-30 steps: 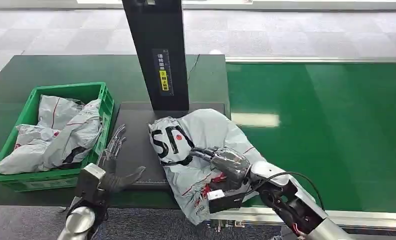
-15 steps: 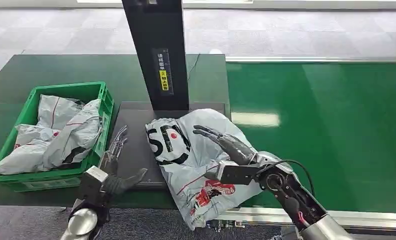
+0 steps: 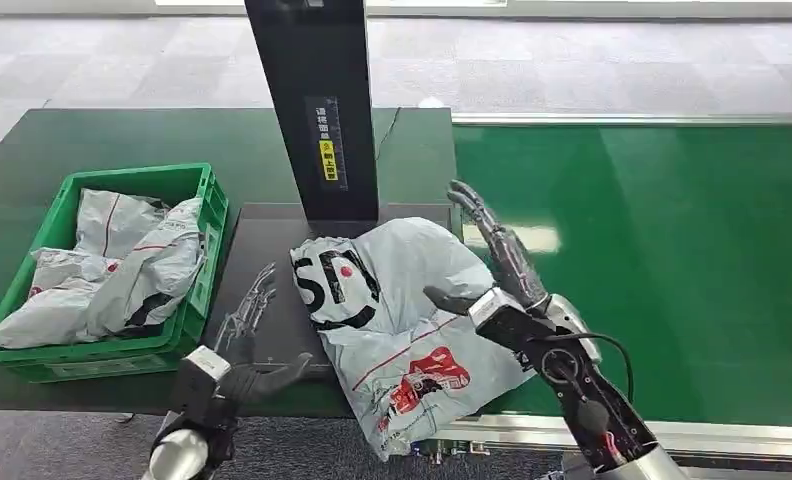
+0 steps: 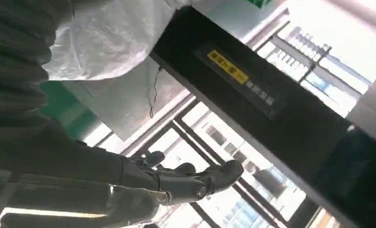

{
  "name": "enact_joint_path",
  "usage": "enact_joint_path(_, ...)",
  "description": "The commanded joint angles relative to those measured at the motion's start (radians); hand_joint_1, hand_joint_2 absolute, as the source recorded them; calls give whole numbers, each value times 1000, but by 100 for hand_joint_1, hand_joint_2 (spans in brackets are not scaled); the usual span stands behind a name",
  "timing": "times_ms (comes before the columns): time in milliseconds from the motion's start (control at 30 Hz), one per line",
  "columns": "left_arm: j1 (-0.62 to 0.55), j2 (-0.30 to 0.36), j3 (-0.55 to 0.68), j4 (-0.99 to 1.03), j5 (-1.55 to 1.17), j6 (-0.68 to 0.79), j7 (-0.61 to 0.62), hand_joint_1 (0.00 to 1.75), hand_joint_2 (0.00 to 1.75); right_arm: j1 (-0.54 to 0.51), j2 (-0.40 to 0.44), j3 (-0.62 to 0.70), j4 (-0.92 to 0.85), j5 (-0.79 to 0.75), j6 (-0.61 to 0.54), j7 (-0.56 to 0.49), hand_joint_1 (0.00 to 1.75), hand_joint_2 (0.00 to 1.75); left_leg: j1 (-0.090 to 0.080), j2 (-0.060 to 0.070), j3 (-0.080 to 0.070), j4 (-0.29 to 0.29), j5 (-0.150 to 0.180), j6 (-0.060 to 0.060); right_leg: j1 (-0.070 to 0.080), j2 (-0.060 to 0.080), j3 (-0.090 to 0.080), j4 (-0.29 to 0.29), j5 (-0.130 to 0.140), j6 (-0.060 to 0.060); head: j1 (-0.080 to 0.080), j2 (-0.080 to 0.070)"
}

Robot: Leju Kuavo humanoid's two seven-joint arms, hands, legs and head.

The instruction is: Moved the parcel from conveyor to table for the left to box.

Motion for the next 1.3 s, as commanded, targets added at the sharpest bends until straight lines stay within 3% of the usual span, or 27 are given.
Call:
enact_joint_path(33,-177,-60,-223,176,136,-82,22,0,175,39,13,-58,-39,-57,-46,31,0,175,-1,-5,-2,0,2,1,-1,-5,0,-1,1,0,0,0)
enact_joint_path(333,-321,-125,-361,271,145,-46,78,0,175,92,35,-70,-114,2,-99,55,0,175,0,-4,-2,1,1,0,-1,-3,-1,0,1,0,0,0)
enact_joint_path(500,-343,-97,-448,323,47,-30,126,0,175,94,74,-121,-142,-16,-121,87,0,175,0,0,-2,-2,3,0,0,0,-2,-3,4,0,0,0)
enact_joint_path(867,-423,-39,-615,473,-316,-95,164,0,175,159,58,-172,-221,-1,-139,94,0,175,0,-1,-1,0,1,0,0,0,0,-1,1,0,0,0)
enact_joint_path(1133,-427,-48,-640,500,-486,-29,220,0,175,219,56,-210,-272,17,-158,110,0,175,0,-1,-1,0,1,0,0,-1,-1,-1,1,0,0,0)
enact_joint_path(1300,-386,-35,-577,452,-524,18,221,0,175,249,56,-226,-304,34,-157,100,0,175,0,0,-2,-1,2,0,0,0,-1,-3,3,0,0,0)
